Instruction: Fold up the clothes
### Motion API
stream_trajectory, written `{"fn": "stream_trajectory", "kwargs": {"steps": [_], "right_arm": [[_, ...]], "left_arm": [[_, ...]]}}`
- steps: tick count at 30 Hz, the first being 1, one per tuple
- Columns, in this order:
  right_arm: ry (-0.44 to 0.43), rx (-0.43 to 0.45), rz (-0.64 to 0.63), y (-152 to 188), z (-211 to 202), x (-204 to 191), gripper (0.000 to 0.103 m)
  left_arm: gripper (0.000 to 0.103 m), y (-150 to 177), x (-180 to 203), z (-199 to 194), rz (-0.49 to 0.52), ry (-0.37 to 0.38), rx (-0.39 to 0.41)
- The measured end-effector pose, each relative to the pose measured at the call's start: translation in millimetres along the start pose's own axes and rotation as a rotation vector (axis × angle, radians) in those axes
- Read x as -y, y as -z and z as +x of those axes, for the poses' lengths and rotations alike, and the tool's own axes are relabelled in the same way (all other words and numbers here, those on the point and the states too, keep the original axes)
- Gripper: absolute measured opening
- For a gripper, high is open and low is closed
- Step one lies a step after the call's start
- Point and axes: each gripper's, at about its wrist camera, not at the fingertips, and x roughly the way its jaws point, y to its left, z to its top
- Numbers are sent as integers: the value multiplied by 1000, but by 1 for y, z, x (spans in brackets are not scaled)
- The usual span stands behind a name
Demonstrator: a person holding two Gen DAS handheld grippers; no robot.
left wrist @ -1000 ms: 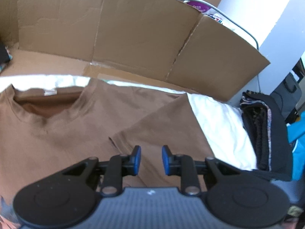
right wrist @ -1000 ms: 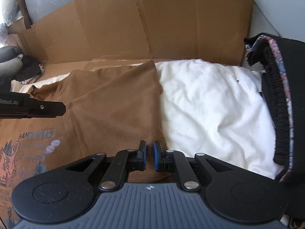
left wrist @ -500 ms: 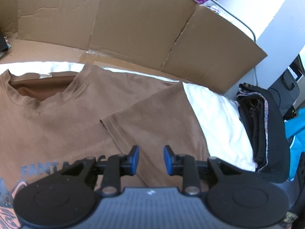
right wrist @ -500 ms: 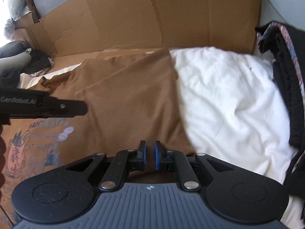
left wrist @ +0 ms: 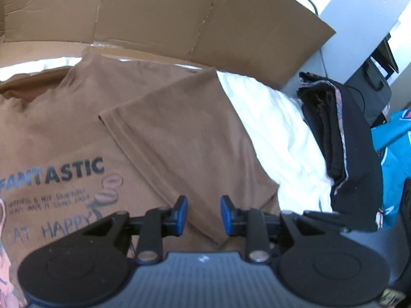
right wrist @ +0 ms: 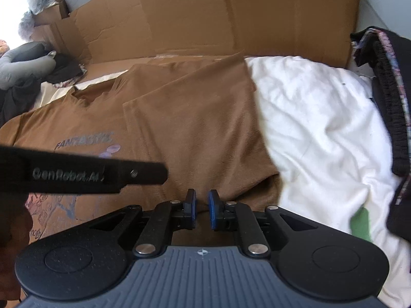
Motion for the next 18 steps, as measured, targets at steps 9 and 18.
{"fn": "stream_trajectory", "kwargs": {"steps": [9, 18], "right_arm": [[97, 64, 37, -13, -15, 30, 11], [132, 11, -37, -20, 20, 31, 11]], "left_arm": [[30, 8, 8, -2, 6, 48, 10], [10, 18, -3, 15, -9, 31, -28]]}}
